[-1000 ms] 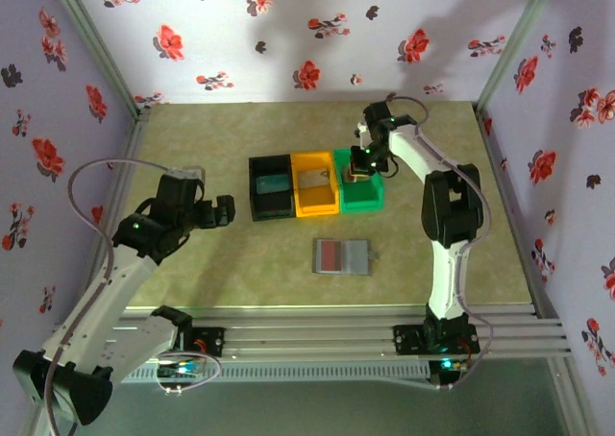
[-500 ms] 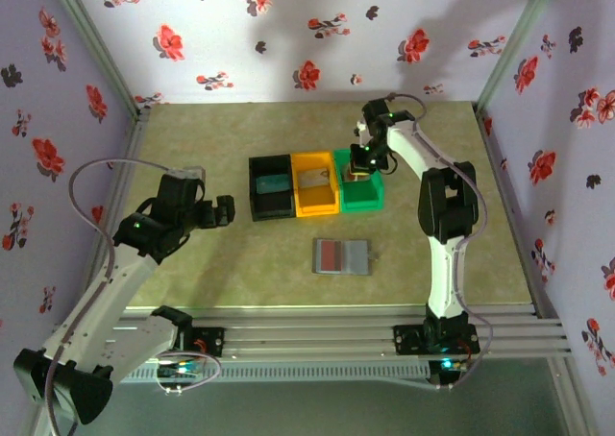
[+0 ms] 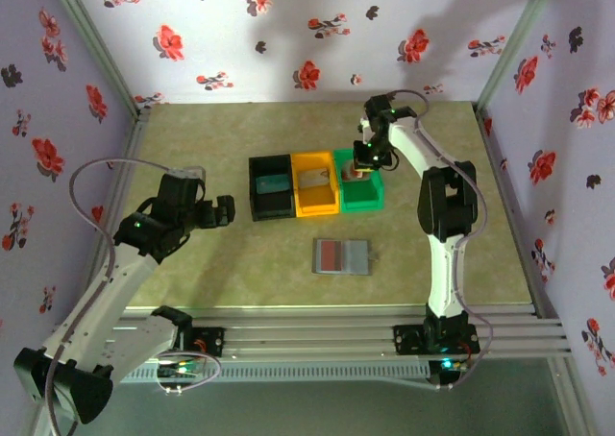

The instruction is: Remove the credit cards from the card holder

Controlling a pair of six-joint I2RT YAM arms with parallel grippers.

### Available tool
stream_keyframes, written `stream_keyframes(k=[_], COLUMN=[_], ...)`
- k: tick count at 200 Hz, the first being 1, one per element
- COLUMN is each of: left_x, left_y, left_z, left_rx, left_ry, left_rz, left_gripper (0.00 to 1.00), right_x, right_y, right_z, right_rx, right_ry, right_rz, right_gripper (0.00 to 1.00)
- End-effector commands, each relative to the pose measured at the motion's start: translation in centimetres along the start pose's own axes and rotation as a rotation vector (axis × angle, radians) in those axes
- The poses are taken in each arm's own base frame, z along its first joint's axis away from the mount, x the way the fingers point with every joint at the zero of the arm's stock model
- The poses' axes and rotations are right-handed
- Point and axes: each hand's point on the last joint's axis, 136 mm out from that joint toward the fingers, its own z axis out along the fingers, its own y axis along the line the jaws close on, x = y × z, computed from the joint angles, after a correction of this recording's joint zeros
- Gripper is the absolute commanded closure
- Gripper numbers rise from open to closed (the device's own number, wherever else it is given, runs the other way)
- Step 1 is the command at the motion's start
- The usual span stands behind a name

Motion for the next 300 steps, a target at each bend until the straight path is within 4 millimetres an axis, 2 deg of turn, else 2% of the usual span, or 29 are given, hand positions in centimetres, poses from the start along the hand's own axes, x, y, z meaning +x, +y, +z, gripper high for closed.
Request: stream_keyframes(k=[1,14,28,71,87,195,258,300], left_x=[0.4,0.4,0.4,0.4,0.4,0.5,0.5,0.5], left_y=[0.8,0.7,0.8,0.8,0.8,0.8,0.8,0.8], left_z=[0.2,0.2,0.2,0.3,0.2,0.3,0.4,0.4], left_rx=[-0.036,-0.035,-0.035,-0.036,-0.035,-0.038,-0.039,-0.040], left_ry=[0.013,0.014,0.013,0.015,0.014,0.020,0.023,0.024], left_rz=[0.016,0.017,0.017,0.017,0.018,0.020,0.020,0.021], left_gripper=[0.00,0.00,0.00,0.00,0.00,0.00,0.00,0.00], right_x=[-0.2,-0.1,-0.1,0.0,0.0,-0.5,-1.4,-2.2], right_y=[-1.1,-1.0,-0.9,-1.0,-1.0,-1.5,-1.8,-1.1], right_z=[0.3,0.5,0.6,1.1,1.2,1.4,0.0,-2.5], right_rx=[0.045,0.038,0.033,0.035,0.037,0.064,0.110,0.108], right_ry=[0.017,0.025,0.030,0.051,0.055,0.054,0.021,-0.048], right_rz=[0.002,0.001,0.001,0.006,0.006,0.008,0.009,0.015], right_gripper=[0.86,0.92,0.92,0.89,0.84,0.76,0.67,0.66])
